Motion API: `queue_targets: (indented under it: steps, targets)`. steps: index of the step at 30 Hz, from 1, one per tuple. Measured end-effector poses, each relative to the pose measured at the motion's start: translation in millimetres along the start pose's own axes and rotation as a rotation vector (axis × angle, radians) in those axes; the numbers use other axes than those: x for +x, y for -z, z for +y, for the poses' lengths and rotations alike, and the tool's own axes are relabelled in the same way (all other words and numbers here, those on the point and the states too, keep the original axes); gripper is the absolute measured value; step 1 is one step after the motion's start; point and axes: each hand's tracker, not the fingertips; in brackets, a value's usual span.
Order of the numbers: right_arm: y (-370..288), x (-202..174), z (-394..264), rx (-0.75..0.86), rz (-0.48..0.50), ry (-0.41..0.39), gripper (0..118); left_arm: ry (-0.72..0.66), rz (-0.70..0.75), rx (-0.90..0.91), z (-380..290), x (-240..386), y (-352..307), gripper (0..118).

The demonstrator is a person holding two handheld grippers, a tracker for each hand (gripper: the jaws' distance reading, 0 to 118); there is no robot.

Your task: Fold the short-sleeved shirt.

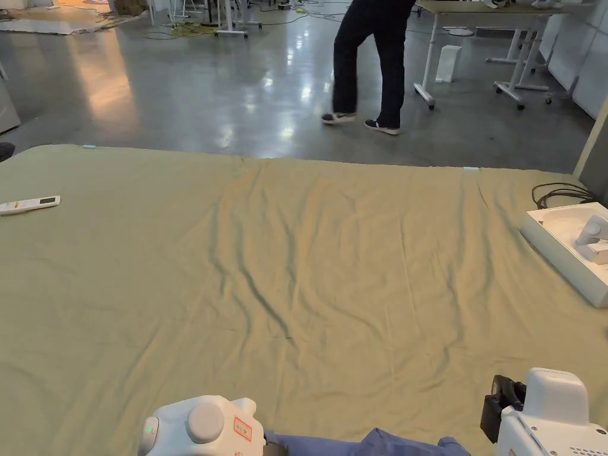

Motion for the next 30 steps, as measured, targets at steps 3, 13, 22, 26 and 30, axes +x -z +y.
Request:
queue_targets:
  steps: [3, 13, 22, 26, 30]
  targets:
    - [-2, -1, 0, -0.003, 0.000, 0.003, 0, 0.017, -0.026, 0.023, -3, 4, -20, 58]
    - [-5, -6, 0, -0.008, 0.019, 0.005, 0, 0.000, -0.123, 0.153, -4, -16, -79, 29]
    - [-7, -7, -3, -0.026, 0.015, 0.006, 0, 0.040, -0.006, 0.126, -4, -24, -40, 13]
    - [-6, -6, -4, -0.036, 0.013, 0.003, 0, 0.091, 0.017, 0.044, -7, -15, -10, 12]
    - [-7, -7, -5, -0.043, 0.013, 0.000, 0, 0.107, -0.102, 0.039, -12, -3, -2, 12]
